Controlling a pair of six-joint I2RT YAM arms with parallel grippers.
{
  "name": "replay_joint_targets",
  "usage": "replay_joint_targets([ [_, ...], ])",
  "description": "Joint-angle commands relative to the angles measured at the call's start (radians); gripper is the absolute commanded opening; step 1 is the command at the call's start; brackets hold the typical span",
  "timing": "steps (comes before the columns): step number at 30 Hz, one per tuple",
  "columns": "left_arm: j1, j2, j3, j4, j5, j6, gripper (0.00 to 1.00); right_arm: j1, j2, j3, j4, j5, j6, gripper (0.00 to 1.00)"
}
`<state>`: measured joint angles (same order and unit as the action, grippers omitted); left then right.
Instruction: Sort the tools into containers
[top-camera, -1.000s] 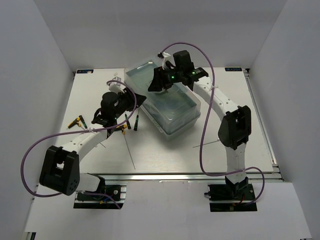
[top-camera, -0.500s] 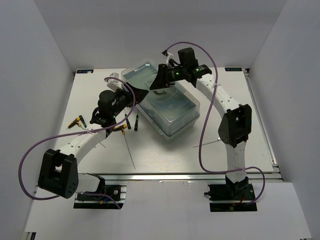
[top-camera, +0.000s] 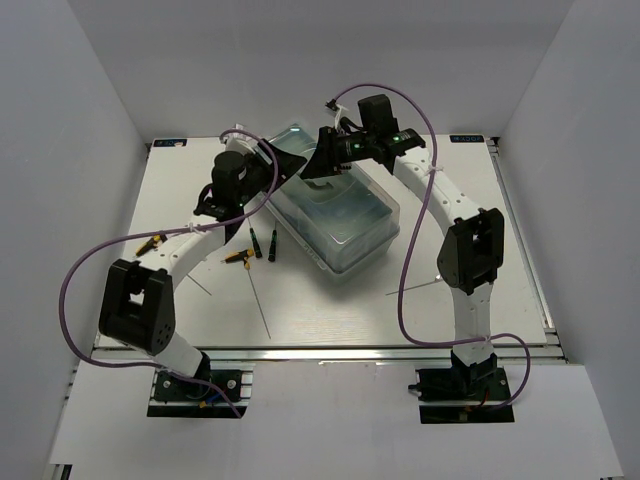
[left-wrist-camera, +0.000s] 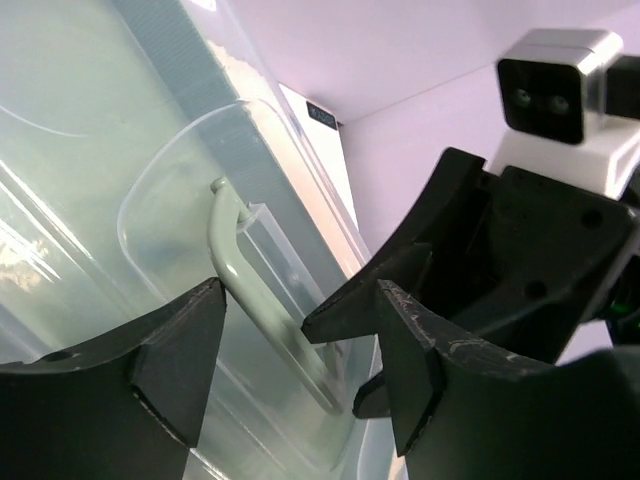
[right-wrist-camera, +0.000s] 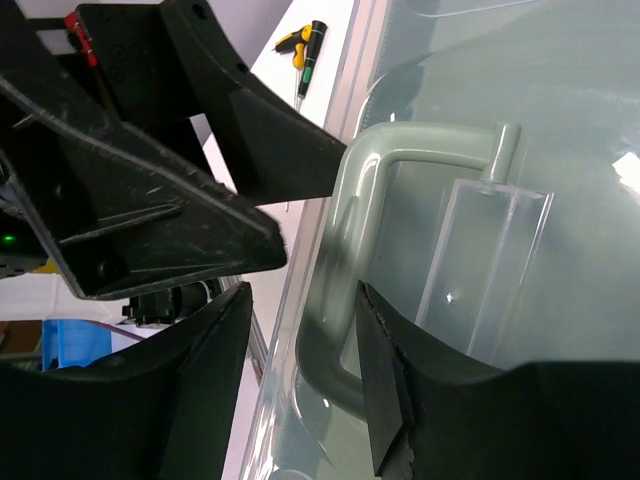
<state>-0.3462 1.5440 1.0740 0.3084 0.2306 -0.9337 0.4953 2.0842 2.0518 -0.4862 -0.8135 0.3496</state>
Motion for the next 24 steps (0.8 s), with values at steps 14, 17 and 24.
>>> replay_joint_targets([
  [14, -0.007, 0.182, 0.300, -0.438, 0.107, -0.074, 0.51, 0.003, -0.044, 0.025, -0.009, -0.055, -0.099, 0.56],
  [17, -0.008, 0.199, 0.340, -0.506, 0.096, -0.065, 0.40, -0.027, -0.085, 0.005, -0.040, -0.009, -0.179, 0.63],
  [24, -0.008, 0.238, 0.441, -0.604, 0.070, -0.037, 0.14, -0.213, -0.202, -0.093, -0.080, 0.002, -0.260, 0.74],
])
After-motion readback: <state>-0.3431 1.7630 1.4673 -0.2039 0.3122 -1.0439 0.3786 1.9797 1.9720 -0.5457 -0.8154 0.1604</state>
